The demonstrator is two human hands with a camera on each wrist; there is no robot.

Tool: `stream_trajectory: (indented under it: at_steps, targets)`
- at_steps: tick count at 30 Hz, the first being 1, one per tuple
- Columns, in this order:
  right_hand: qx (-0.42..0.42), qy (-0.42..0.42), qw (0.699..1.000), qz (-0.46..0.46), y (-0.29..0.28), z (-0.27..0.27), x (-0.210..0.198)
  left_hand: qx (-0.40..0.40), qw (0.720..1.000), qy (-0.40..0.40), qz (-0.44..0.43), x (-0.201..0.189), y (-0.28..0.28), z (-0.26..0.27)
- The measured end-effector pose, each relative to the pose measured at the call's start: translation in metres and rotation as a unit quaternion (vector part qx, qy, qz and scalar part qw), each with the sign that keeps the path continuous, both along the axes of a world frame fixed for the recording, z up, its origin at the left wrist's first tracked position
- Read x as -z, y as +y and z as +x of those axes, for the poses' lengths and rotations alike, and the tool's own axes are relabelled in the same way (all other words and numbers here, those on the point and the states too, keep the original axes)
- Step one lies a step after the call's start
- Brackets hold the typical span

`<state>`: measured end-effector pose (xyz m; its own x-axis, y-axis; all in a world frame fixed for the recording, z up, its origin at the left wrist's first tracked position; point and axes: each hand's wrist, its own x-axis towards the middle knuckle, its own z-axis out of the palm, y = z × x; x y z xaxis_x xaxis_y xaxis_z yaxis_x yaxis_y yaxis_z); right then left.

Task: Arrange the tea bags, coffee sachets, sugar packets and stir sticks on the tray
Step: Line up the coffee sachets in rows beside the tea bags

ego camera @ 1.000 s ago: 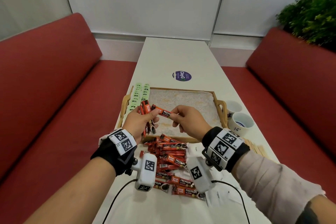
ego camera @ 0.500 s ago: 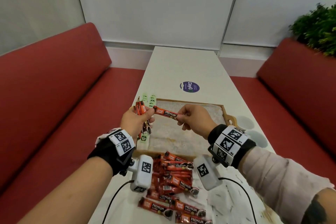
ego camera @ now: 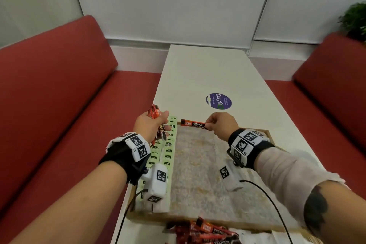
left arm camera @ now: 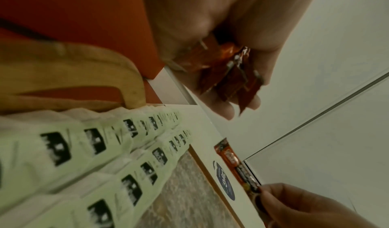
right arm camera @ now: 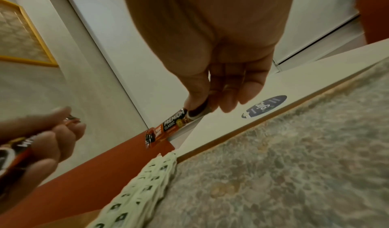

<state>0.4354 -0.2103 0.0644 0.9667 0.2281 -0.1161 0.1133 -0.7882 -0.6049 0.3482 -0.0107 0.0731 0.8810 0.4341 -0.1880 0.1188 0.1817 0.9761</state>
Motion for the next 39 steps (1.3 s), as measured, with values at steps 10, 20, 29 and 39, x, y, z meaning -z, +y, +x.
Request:
stream_trajectory:
  at_steps: [10,20,29,39]
  targets:
    - [-0.004,0.019,0.997,-0.079,0.024,0.037,0.034,0.008,1.0,0.005,-0.016,0.022,0.006,0.008]
    - [0.022,0.022,0.996,-0.084,0.032,0.041,0.04,0.011,1.0,-0.005,-0.026,0.022,0.009,0.005]
    - [0.017,-0.014,0.995,-0.102,0.033,0.034,0.044,0.006,0.998,-0.023,-0.066,0.026,0.015,0.003]
    - [-0.014,-0.027,0.988,-0.15,0.043,0.036,0.049,0.004,0.997,-0.039,-0.068,0.031,0.016,0.007]
